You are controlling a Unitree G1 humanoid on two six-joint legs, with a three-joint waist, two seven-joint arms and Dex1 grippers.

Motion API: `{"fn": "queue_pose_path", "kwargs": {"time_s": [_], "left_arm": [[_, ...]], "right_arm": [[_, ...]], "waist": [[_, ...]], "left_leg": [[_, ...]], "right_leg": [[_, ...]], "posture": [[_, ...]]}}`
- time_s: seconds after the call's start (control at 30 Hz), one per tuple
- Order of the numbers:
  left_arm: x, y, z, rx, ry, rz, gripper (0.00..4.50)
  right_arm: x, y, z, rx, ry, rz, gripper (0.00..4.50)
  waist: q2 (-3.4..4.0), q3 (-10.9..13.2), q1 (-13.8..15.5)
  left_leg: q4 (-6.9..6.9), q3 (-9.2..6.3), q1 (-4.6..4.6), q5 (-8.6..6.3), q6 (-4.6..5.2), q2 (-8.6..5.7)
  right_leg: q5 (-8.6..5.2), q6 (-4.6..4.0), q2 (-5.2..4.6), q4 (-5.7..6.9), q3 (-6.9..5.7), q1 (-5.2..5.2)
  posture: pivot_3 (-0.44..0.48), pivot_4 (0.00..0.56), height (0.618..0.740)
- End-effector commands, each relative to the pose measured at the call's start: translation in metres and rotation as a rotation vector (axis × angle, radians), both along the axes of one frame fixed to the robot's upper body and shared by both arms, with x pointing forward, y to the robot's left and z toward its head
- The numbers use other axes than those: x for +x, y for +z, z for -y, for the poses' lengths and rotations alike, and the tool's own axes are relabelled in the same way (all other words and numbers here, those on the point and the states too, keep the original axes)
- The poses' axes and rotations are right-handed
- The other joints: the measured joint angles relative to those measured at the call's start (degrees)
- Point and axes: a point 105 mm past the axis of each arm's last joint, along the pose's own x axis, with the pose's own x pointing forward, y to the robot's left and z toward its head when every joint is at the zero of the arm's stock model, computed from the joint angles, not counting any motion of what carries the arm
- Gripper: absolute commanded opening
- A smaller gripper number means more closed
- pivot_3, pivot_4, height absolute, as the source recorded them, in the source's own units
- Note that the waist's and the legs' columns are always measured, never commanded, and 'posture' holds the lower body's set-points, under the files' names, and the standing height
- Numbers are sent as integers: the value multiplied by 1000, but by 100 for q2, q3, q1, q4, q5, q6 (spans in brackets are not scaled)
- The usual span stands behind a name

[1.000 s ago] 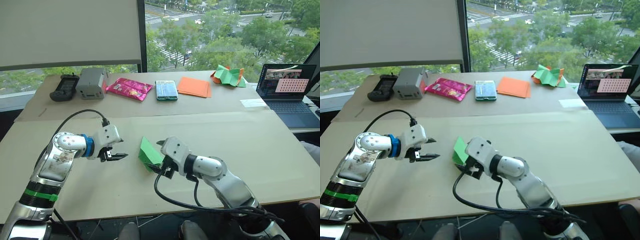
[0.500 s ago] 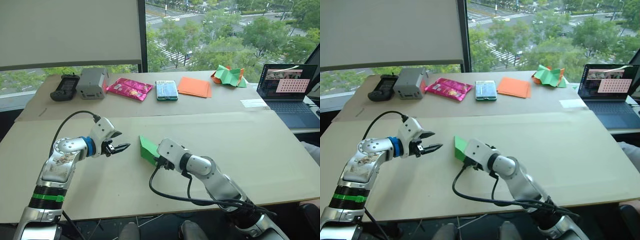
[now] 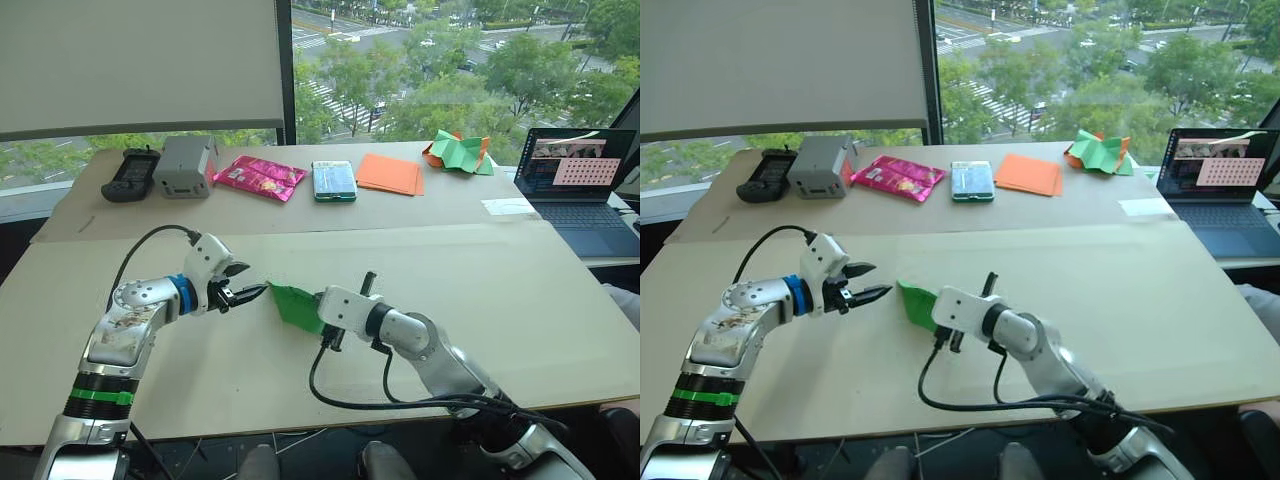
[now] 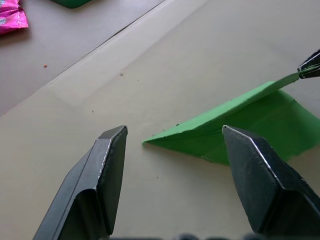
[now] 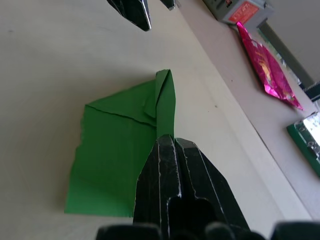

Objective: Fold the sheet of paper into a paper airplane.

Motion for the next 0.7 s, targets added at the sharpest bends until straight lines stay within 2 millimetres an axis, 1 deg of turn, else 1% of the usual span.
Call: {"fn": "queue_pose_path", "kwargs": {"time_s": [0.03,0.13,0.23,0.33,0.43,0.53,0.57,0.7], "left_arm": [[-3,23,-7,-36,-34,32,3233],[-8,22,-9,-44,-78,3,3233],[-13,13,-8,-61,-103,-46,3233],[-17,4,-3,-70,-128,-64,2397],[-20,1,2,-89,-150,-78,1365],[-26,-12,5,-50,-181,-104,313],[-26,-14,6,-46,-188,-110,36],[-35,-24,12,-9,-253,-138,36]], "right_arm": [[-18,4,-3,-22,187,39,53],[-25,2,0,-38,263,24,53],[-27,-2,1,-64,288,16,53],[-29,-4,0,-71,295,19,0],[-30,-4,-1,-83,296,32,0],[-35,-3,-3,-74,308,31,0],[-36,-2,-3,-73,310,30,0],[-41,-2,-3,-71,328,42,0]], "waist": [[0,0,-11],[-1,0,-16],[0,0,-14],[0,0,-10],[-2,0,14],[-2,0,18],[-2,0,15],[-2,0,13]], "left_leg": [[0,0,0,0,0,0],[-1,0,3,0,0,0],[-1,1,5,0,0,0],[1,2,6,0,0,0],[1,3,3,0,0,0],[2,3,4,0,-1,0],[2,4,5,0,-1,0],[2,4,5,0,-1,0]], "right_leg": [[0,0,0,0,0,0],[0,0,0,0,1,1],[0,0,0,0,3,2],[0,0,0,0,4,3],[0,0,0,0,4,3],[0,-1,0,0,4,3],[0,-1,0,0,5,4],[0,-1,0,1,7,2]], "posture": [[0,150,706],[0,150,706],[0,150,706],[0,150,706],[0,150,706],[0,150,706],[0,150,706],[0,150,706]]}}
